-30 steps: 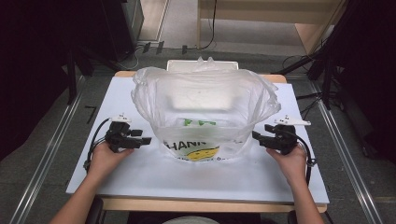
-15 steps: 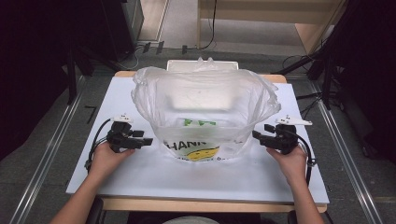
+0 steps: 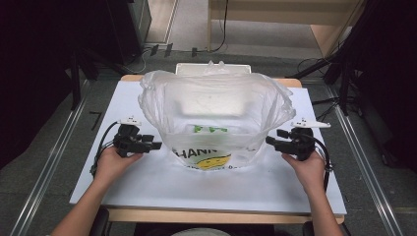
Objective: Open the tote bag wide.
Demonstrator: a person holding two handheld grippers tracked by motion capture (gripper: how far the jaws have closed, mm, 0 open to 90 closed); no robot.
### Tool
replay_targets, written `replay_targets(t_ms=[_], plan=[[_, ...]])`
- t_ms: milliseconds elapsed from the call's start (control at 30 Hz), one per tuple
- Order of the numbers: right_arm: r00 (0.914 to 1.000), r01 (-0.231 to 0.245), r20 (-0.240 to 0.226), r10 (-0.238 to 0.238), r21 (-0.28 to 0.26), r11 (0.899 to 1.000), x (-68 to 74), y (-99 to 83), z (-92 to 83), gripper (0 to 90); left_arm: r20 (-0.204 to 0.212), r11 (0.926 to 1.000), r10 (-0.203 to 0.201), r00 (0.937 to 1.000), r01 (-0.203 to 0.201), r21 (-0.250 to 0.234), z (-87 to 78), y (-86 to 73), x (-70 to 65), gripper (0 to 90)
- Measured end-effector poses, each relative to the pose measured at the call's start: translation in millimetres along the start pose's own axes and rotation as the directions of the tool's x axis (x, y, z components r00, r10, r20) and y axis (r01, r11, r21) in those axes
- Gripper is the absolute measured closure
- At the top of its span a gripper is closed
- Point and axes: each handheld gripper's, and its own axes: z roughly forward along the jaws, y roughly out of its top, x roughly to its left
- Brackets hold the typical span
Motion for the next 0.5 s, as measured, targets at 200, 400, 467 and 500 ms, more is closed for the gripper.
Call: replay_targets(t_ms=[200,400,467,500], plan=[[0.9961,0.022,-0.085,-0.022,0.006,1.0,1.7,16.5,-8.9,45.8,0.039,0.9997,0.025,0.9989,-0.026,0.005,-8.6,27.8,-6.1,50.1],[0.9936,0.077,-0.085,-0.075,0.015,0.997,-1.0,48.6,-26.8,55.0,0.054,0.9992,0.039,0.9978,-0.038,-0.015,-20.5,60.0,-8.0,62.5],[0.9938,0.075,-0.084,-0.073,0.016,0.997,-2.0,53.5,-30.0,56.7,0.063,0.9993,0.029,0.9976,-0.027,-0.024,-22.5,63.6,-6.7,66.9],[0.9925,0.077,-0.097,-0.075,0.009,0.997,-2.9,62.8,-36.1,60.2,0.068,0.9995,0.025,0.9973,-0.024,-0.022,-24.6,67.2,-5.8,68.6]])
